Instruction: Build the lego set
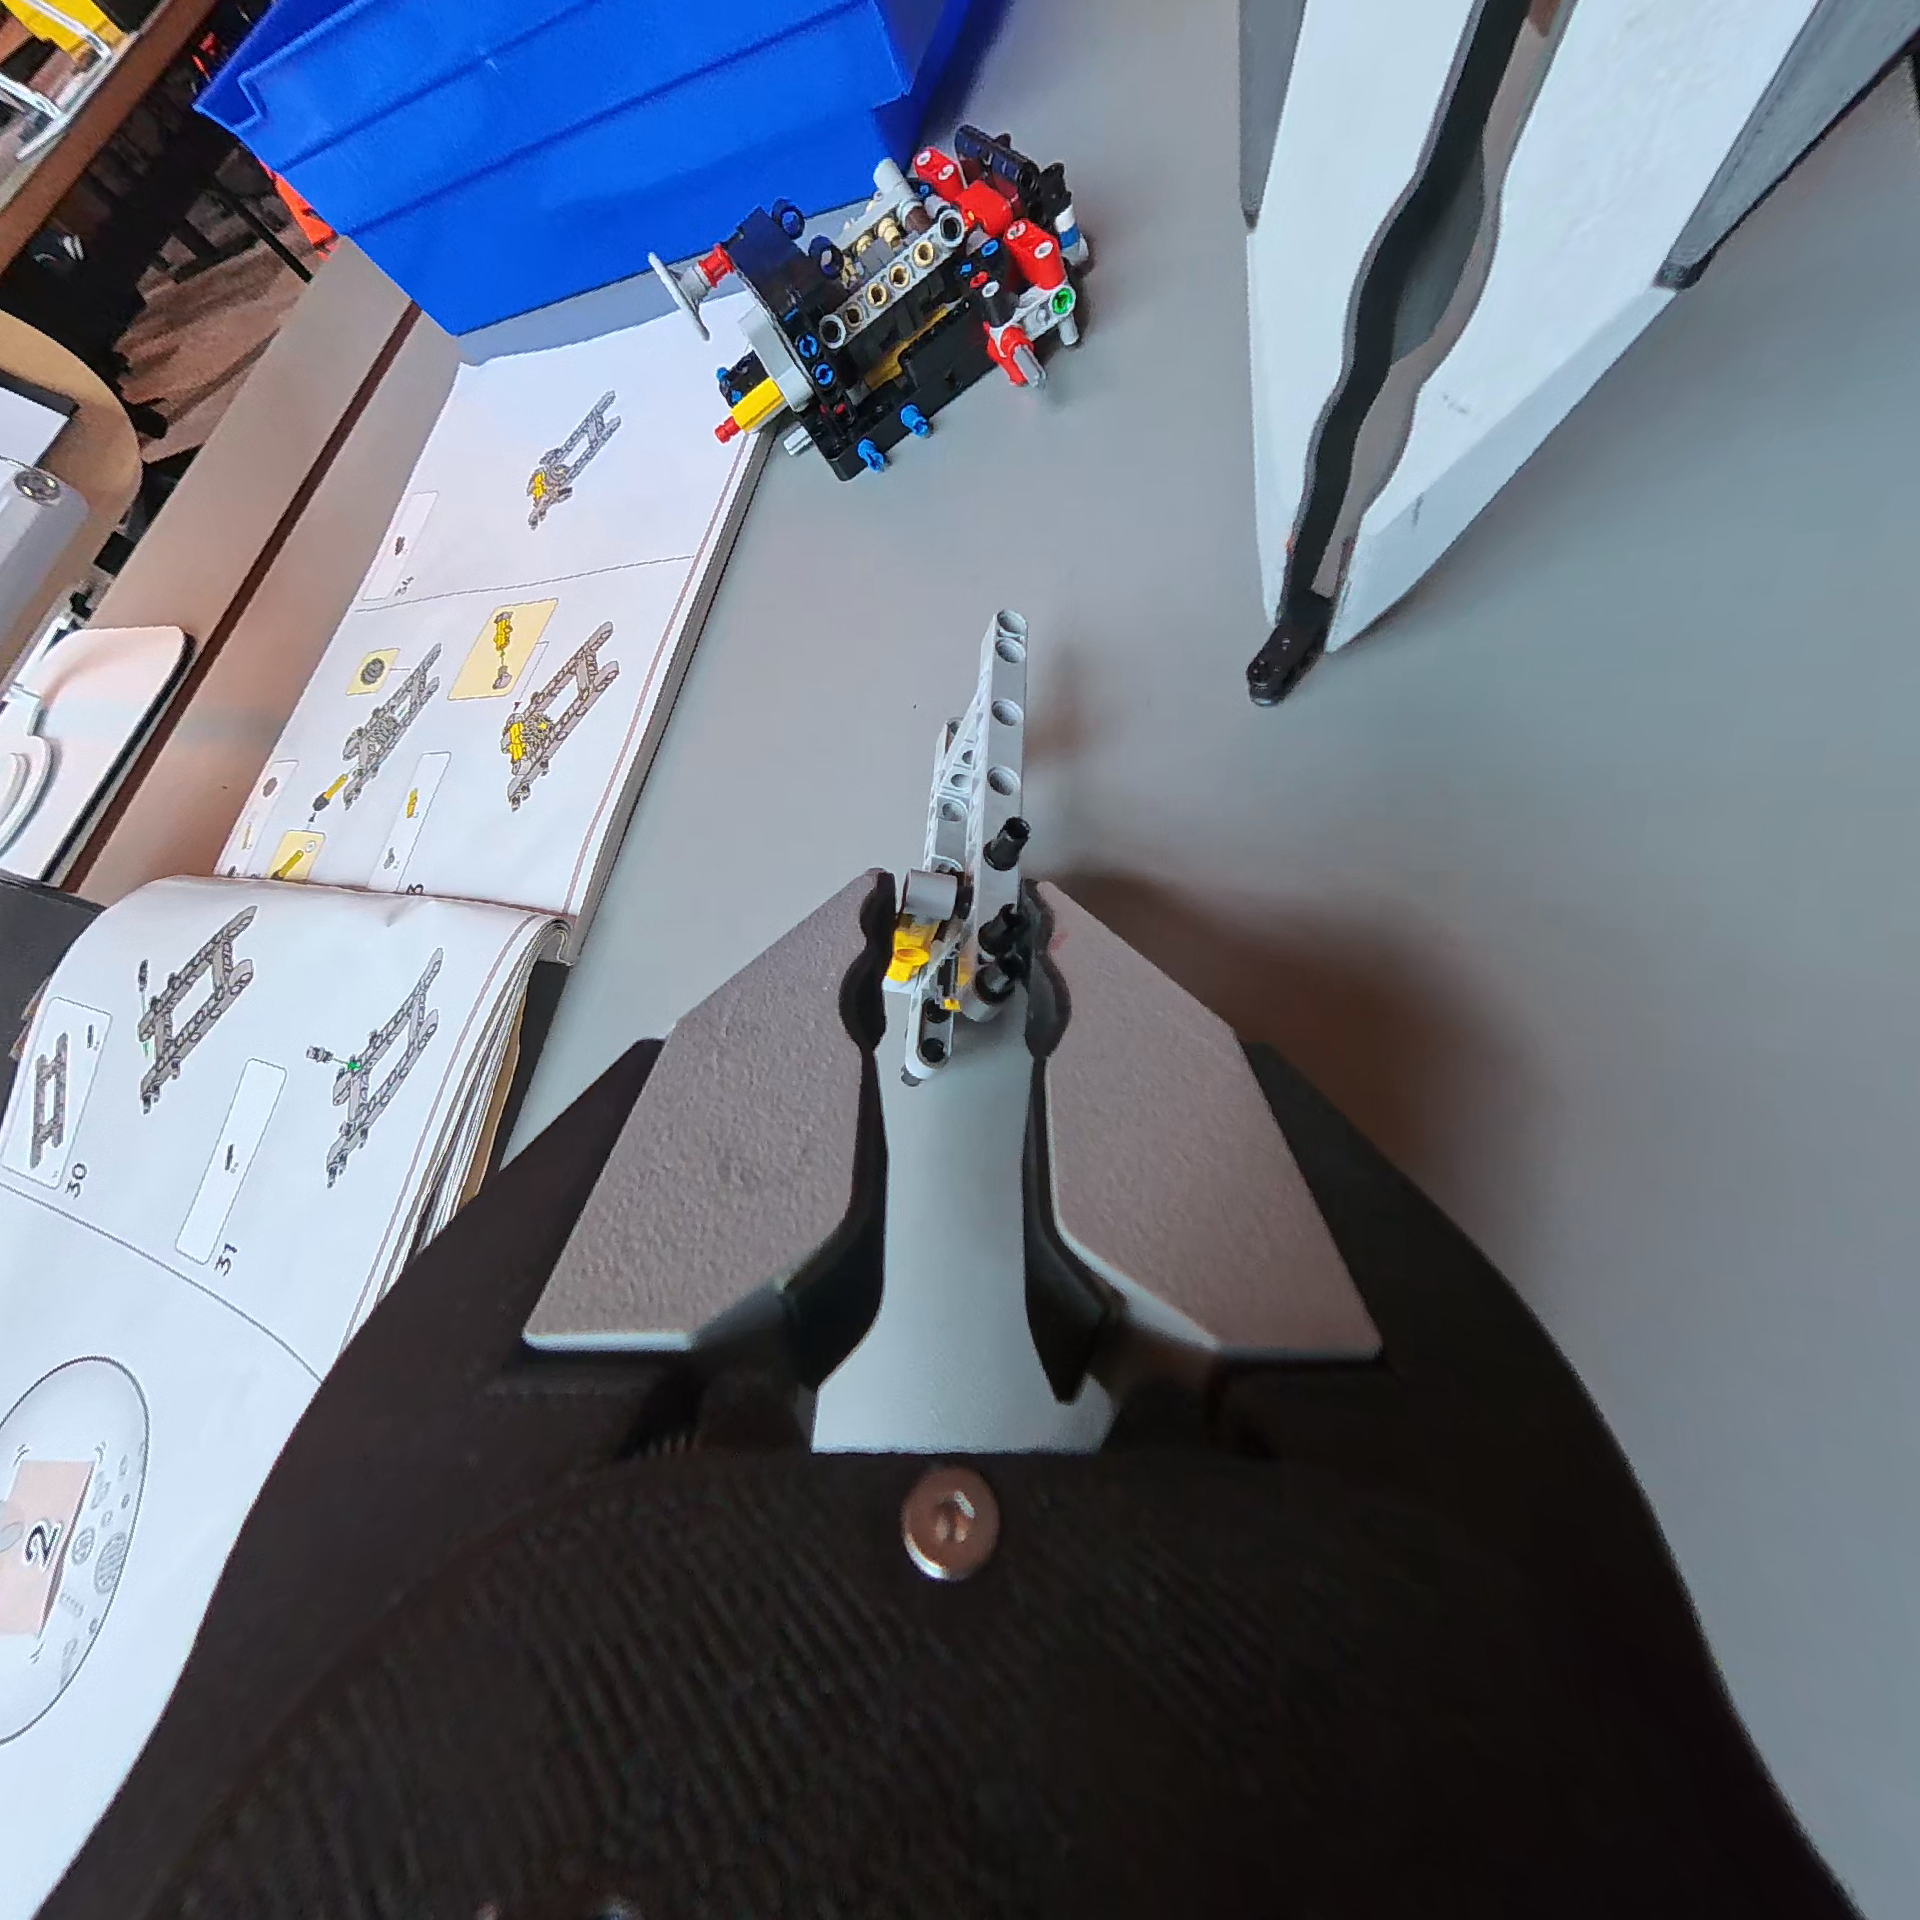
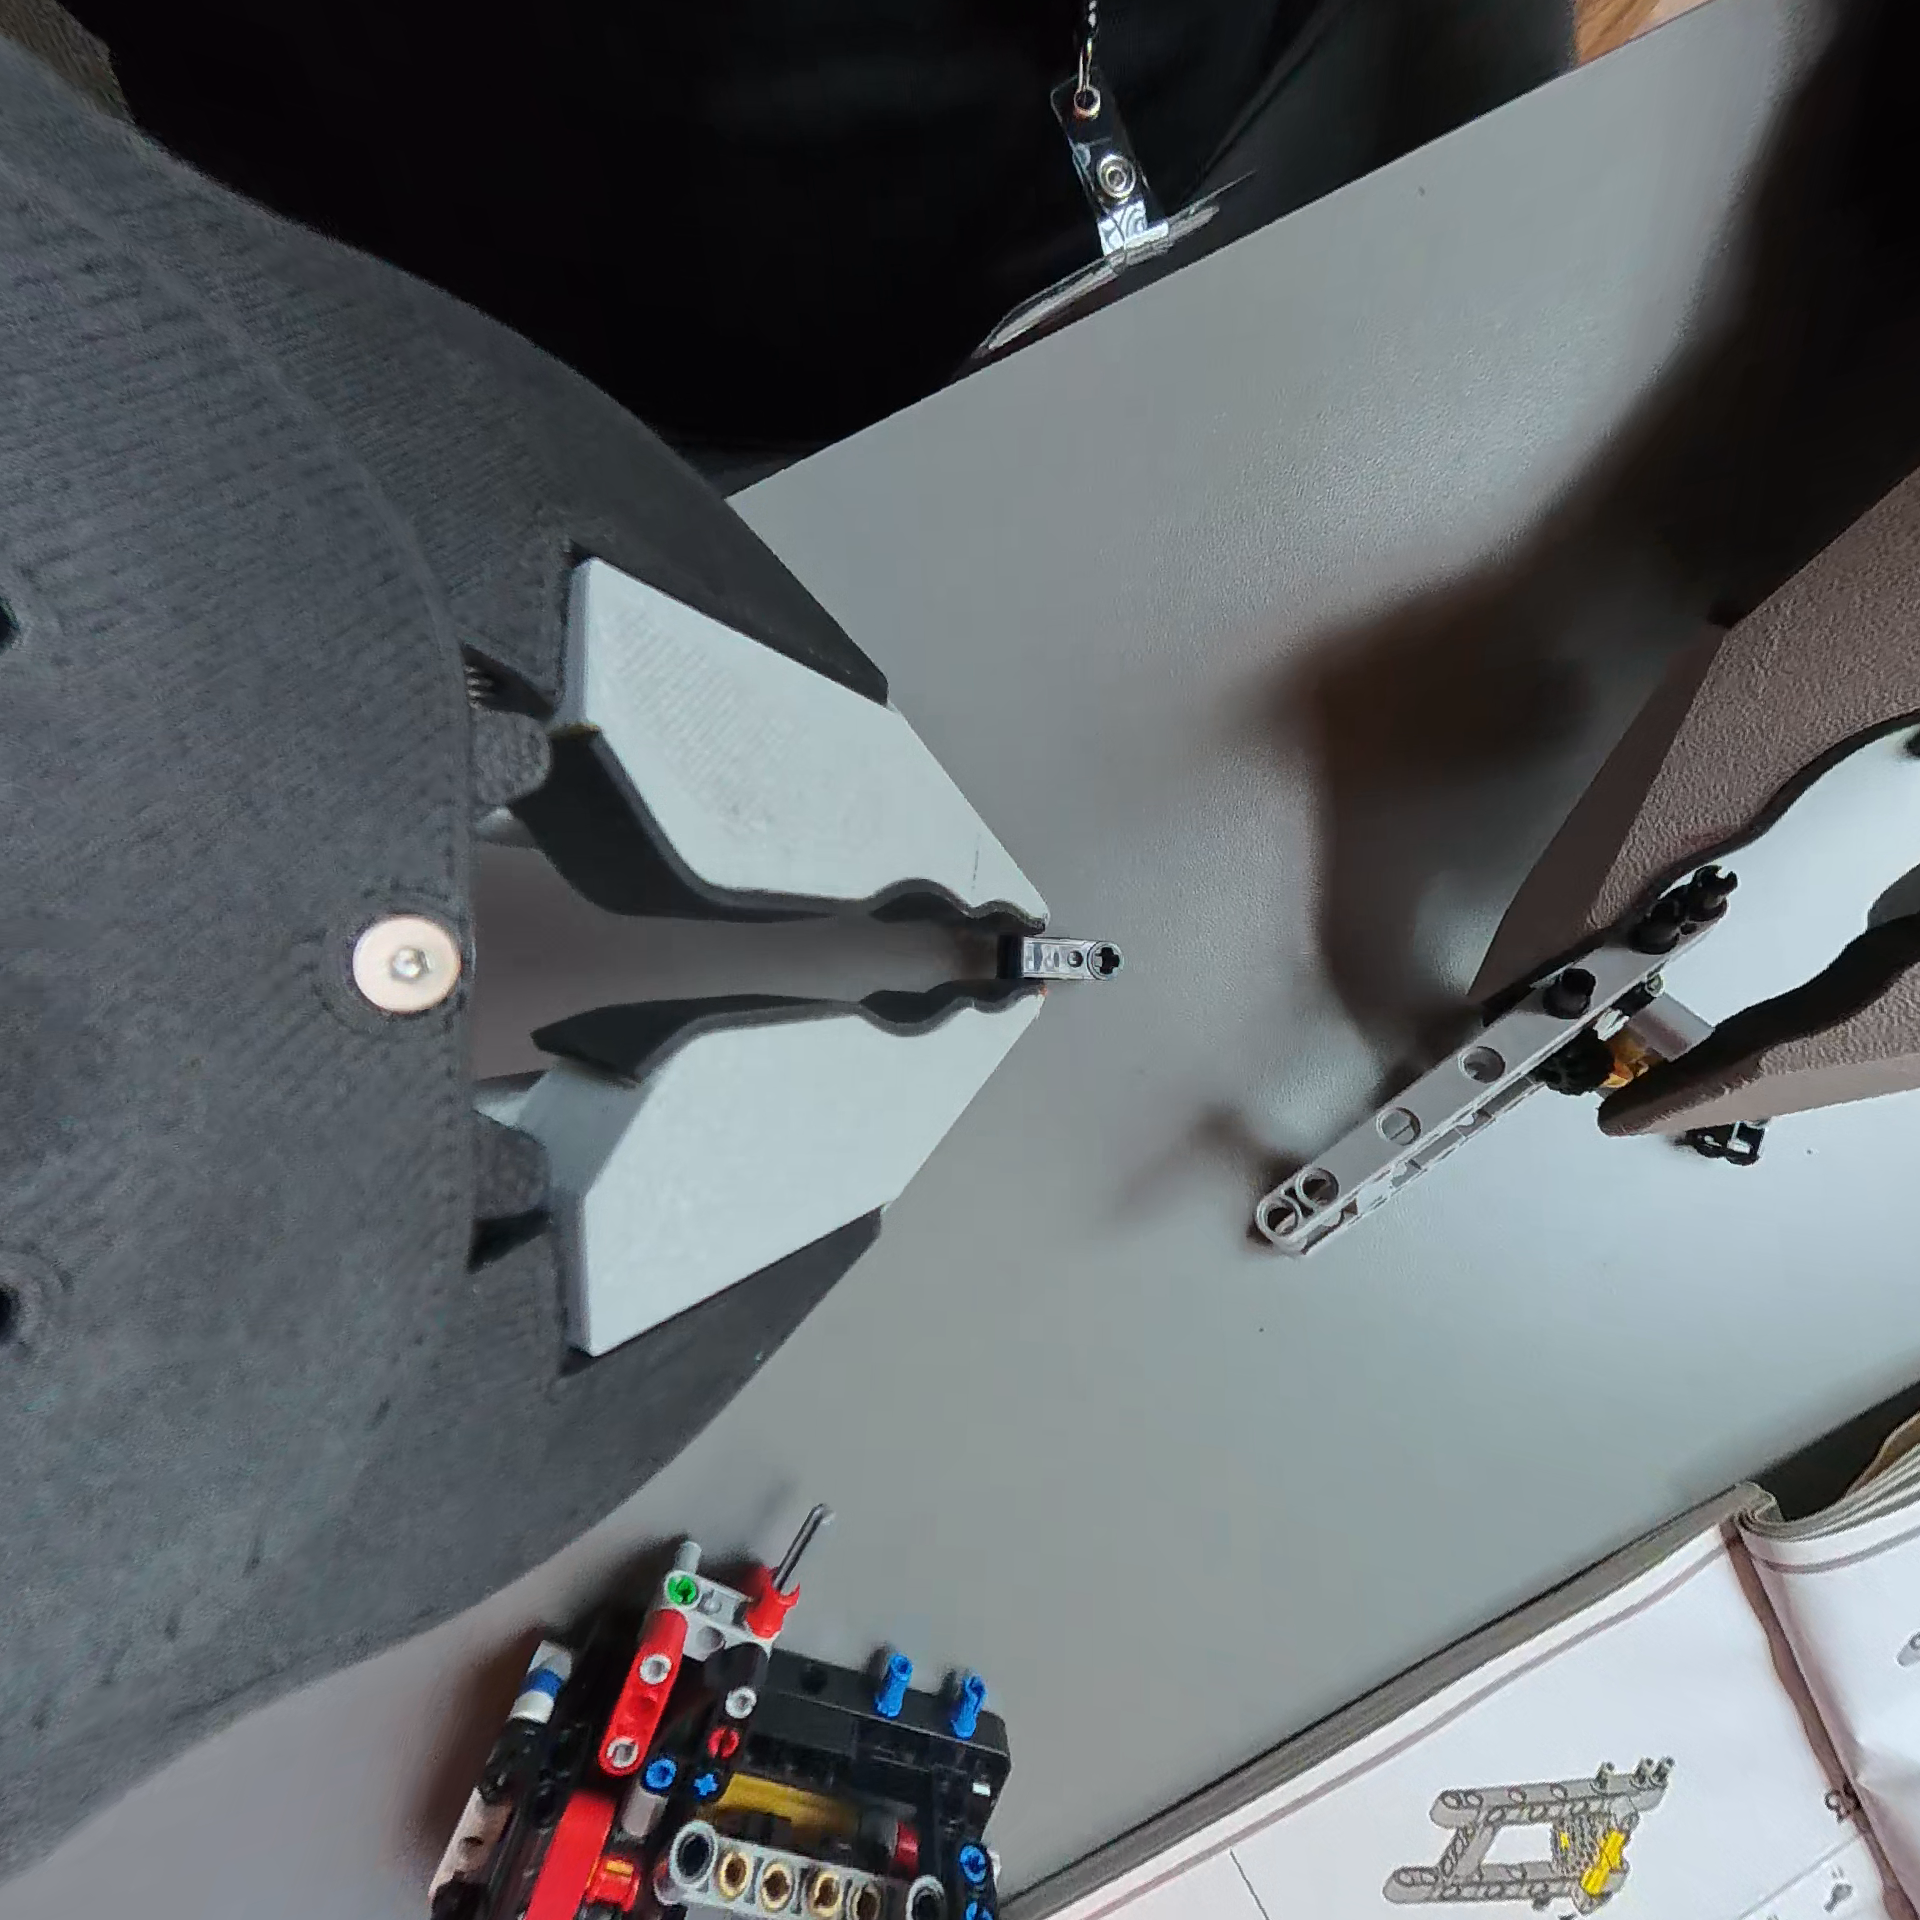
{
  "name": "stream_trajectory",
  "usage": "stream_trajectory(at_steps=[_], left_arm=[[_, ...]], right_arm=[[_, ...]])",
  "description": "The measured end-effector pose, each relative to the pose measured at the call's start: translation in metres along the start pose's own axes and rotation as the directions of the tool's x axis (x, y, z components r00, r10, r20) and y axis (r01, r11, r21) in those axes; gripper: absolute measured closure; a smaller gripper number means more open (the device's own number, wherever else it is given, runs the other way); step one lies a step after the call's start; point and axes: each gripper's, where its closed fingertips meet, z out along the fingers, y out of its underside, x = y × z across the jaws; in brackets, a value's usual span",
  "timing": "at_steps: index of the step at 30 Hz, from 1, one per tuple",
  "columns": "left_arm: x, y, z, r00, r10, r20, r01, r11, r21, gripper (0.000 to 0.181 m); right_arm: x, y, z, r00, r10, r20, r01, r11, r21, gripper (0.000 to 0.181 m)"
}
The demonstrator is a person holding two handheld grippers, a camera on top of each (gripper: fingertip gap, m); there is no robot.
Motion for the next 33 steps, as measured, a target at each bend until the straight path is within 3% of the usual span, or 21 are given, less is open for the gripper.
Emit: stream_trajectory(at_steps=[12,16,19,21,23,25,27,30,33], left_arm=[[0.000,0.000,0.000,1.000,0.003,0.001,-0.003,1.000,0.000,0.160],[0.000,0.000,0.000,1.000,0.004,0.000,-0.004,1.000,0.000,0.160],[0.000,0.000,0.000,1.000,0.006,0.001,-0.006,1.000,0.000,0.160],[0.001,0.000,0.000,1.000,0.007,0.001,-0.007,1.000,0.000,0.160],[0.001,0.000,0.000,1.000,0.007,0.001,-0.007,1.000,0.000,0.160],[0.001,0.000,0.000,1.000,0.006,0.000,-0.006,1.000,0.000,0.160],[0.001,0.000,0.000,1.000,0.004,-0.002,-0.004,1.000,0.001,0.160],[0.001,0.000,0.000,1.000,0.005,-0.002,-0.005,1.000,0.001,0.160],[0.001,0.000,0.001,1.000,0.008,0.000,-0.008,1.000,0.000,0.160]], right_arm=[[0.004,0.001,-0.010,0.999,-0.001,-0.040,0.001,1.000,-0.001,0.170],[-0.002,0.000,-0.002,0.993,0.090,0.070,-0.092,0.995,0.029,0.166],[-0.001,0.000,0.003,0.990,0.113,0.080,-0.116,0.993,0.031,0.177],[0.003,-0.002,0.001,0.998,0.055,0.020,-0.055,0.998,0.032,0.177],[0.008,0.004,-0.001,0.988,-0.110,-0.108,0.106,0.994,-0.040,0.177],[0.011,0.011,-0.002,0.907,-0.356,-0.223,0.321,0.930,-0.181,0.176],[0.006,0.012,-0.005,0.773,-0.583,-0.249,0.515,0.807,-0.289,0.176],[0.002,0.014,-0.008,0.488,-0.847,-0.211,0.726,0.528,-0.442,0.176],[0.002,0.014,-0.009,0.258,-0.952,-0.167,0.800,0.307,-0.515,0.177]])
